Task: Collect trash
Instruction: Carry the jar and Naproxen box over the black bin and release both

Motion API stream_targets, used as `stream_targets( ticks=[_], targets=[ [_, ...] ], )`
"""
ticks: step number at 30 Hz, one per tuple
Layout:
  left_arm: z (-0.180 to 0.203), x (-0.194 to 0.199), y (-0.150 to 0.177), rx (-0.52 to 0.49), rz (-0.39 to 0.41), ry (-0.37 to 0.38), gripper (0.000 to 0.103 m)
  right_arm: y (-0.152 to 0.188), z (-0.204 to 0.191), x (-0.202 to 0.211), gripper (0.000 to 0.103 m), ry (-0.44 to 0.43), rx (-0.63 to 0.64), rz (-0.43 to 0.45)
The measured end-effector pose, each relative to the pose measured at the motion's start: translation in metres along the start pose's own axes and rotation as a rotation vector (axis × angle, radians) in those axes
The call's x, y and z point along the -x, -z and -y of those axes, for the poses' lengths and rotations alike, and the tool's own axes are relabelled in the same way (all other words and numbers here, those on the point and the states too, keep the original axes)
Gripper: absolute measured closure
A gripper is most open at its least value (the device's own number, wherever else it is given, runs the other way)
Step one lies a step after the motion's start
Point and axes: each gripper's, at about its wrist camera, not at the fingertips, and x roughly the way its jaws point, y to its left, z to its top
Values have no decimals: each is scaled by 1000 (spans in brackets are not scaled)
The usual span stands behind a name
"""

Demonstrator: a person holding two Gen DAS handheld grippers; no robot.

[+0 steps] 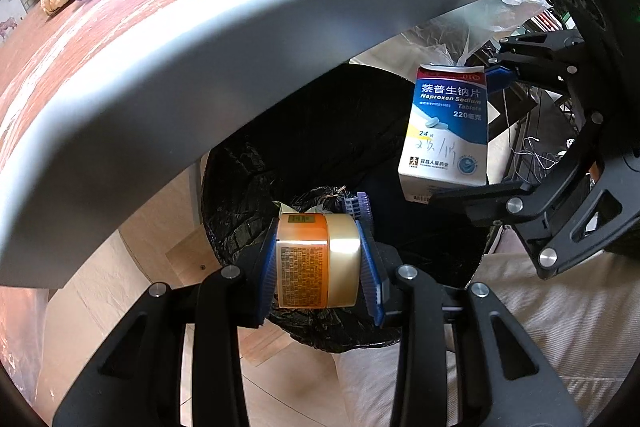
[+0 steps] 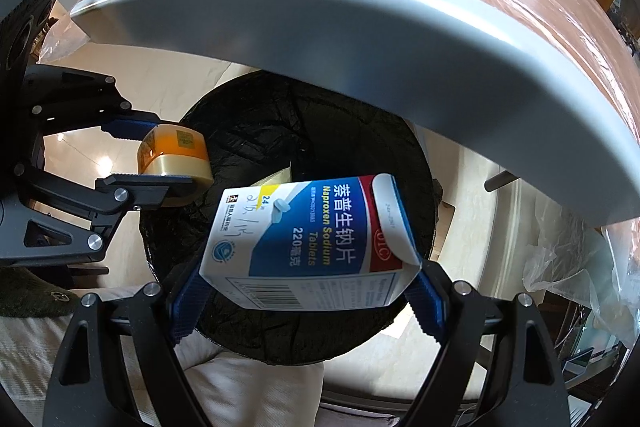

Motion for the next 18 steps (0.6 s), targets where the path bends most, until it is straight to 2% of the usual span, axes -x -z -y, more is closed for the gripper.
stream_targets(
  ticks=[10,13,15,16,18],
  targets=[
    [1,-3,-2,-8,-4,-10,65,-1,0,-3,20,13,-2,-6],
    [1,1,-3,-11,24,1,64,-1,0,1,19,11,-8,20],
    [1,8,-3,1,62,-18,30,1,2,4,16,10,-20,24],
    [-1,12,-2,12,85,-16,27,2,3,5,12,3,-26,23],
    [-5,18,-2,41,96,7,27,5,6,9,9,-11,-38,22]
  ],
)
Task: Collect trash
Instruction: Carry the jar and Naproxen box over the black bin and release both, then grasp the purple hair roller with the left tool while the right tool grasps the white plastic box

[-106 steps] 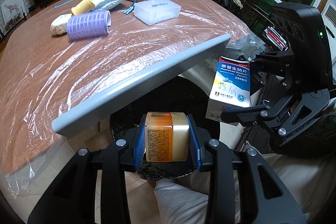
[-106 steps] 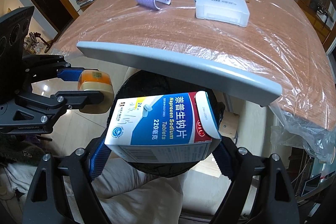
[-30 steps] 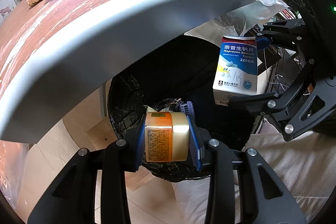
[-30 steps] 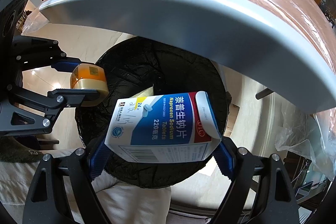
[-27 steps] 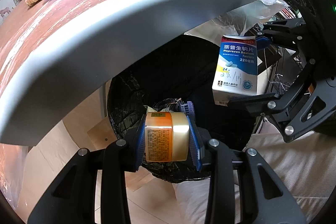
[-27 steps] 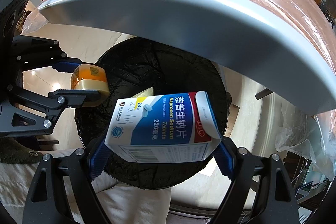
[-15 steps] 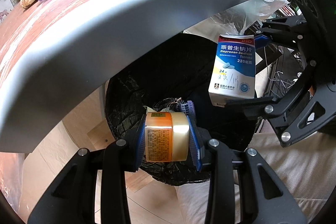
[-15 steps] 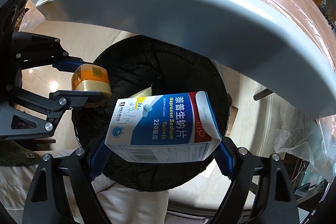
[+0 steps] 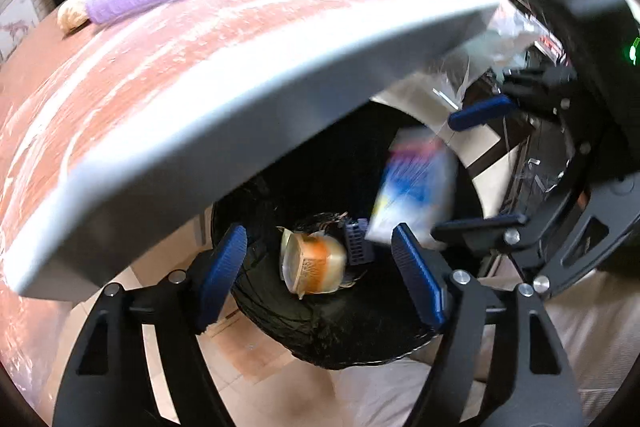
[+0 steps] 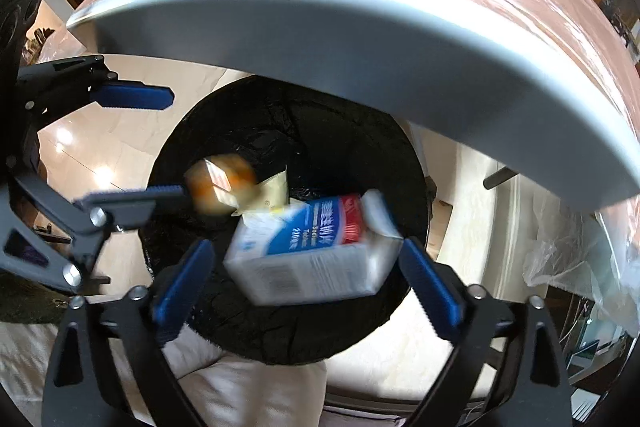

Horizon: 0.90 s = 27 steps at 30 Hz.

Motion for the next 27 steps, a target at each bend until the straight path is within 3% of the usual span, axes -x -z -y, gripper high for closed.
stream_targets(
  ticks=[5,10,12,15,18,20,23,27],
  targets=[
    [-3,14,2,20,9,0,27,10,7,22,10,33,-9,30],
    [4,72,-2,10,119,46,26,19,9,84,10,29,-22,159],
    [4,102,-8,-7,197,74,7,16,11,113,7,47,-23,243],
    [-3,133,-22,-22,315,6,2,0,17,140,4,88,-57,349],
    [-19,131,-44,27,346,-114,2,-28,33,139,4,123,-121,384],
    [-39,124,-52,66,333,-156,2,-46,44,129,4,158,-152,375],
    [-69,106,-73,141,307,-144,2,-76,57,109,4,150,-190,362],
    [-79,82,-92,168,274,-130,2,-100,61,85,4,156,-204,319]
  ],
)
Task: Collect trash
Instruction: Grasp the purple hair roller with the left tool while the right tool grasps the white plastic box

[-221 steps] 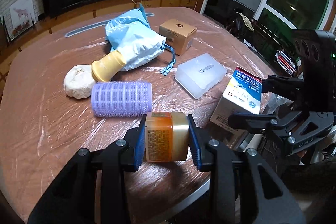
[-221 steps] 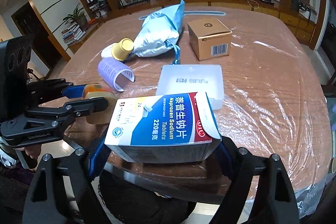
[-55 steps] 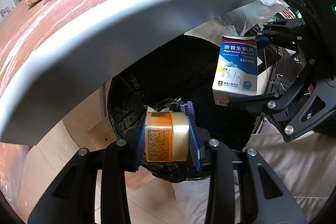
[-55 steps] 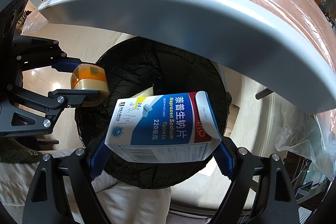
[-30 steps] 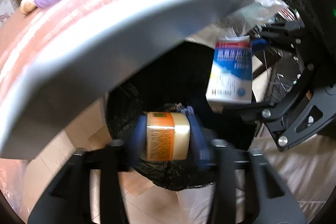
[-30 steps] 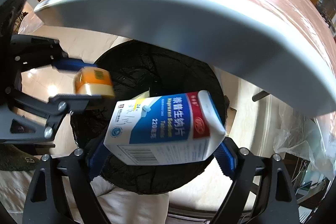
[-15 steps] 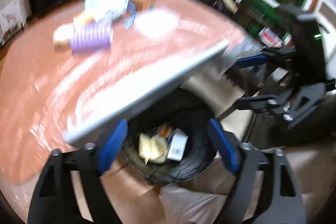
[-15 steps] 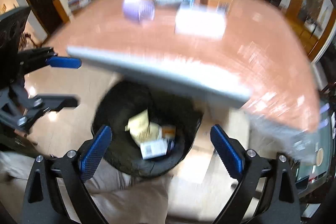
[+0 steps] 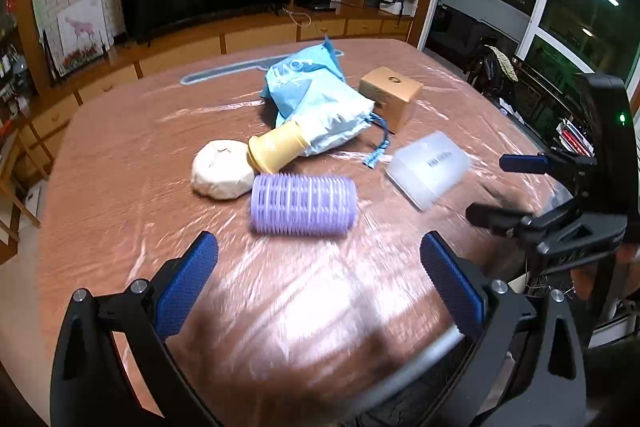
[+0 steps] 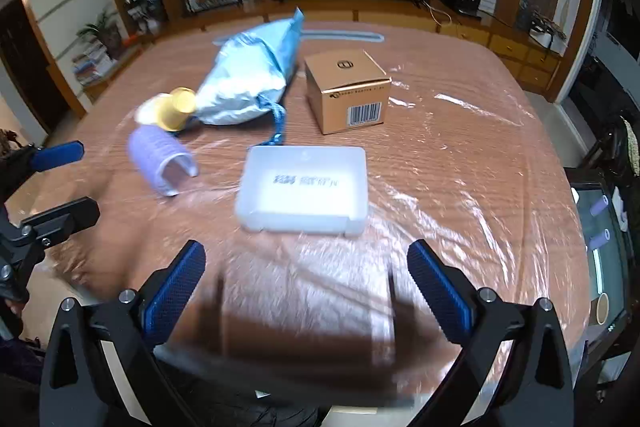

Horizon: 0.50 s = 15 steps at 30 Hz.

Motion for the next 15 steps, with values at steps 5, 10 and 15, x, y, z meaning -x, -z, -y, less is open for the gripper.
stream_targets(
  ticks=[5,10,15],
  targets=[
    [2,-27,-9,-33,-39,-35,2,-9,-4,-24,4,1,-11,-31],
    [-2,-46,-16,-30,-68,-35,2,-17,-7,-38,4,3,-13,-53],
    [-4,-54,-20,-21,-77,-8,10,-25,-6,-46,4,-9,-11,-60]
  ],
)
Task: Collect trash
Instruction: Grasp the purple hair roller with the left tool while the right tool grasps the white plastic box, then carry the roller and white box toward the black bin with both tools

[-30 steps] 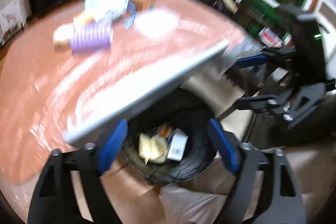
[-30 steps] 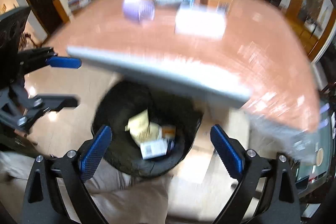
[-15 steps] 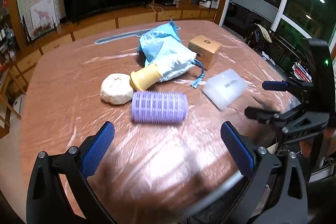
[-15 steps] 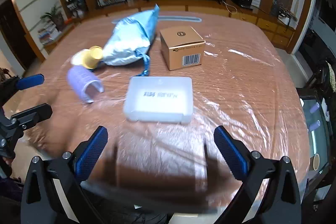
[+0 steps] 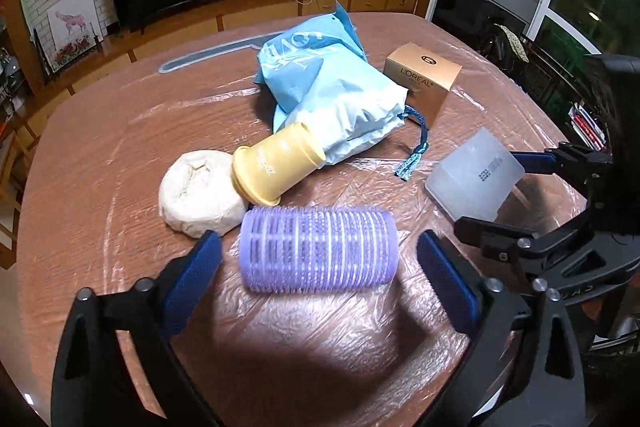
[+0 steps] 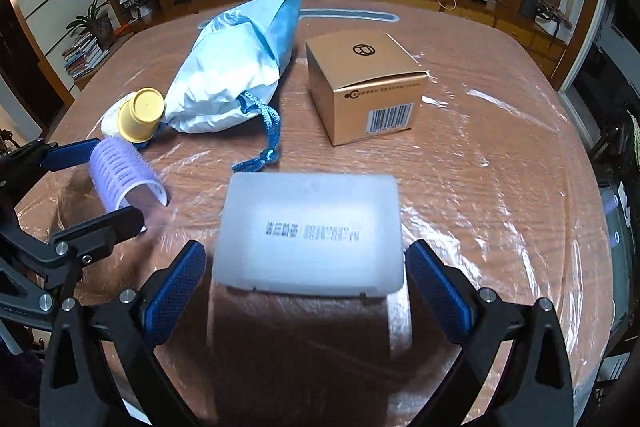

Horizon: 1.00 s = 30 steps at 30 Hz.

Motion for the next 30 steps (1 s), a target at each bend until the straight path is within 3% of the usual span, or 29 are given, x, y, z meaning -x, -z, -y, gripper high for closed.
stream_targets(
  ticks=[3,5,7,20,30],
  targets=[
    [-1,-4,-1,10,-8,10,23,0,0,1,6,0,14,6],
    [-1,-6,0,12,-17,19,32,-1,-3,1,14,5,31,14],
    [1,-5,2,9,-19,21,32,-2,-6,1,21,27,52,19],
    [2,16,8,42,10,58,32,8,17,18,22,-78,-22,13],
    [13,31,16,56,29,54,32,15,24,37,22,-111,-51,24]
  ],
)
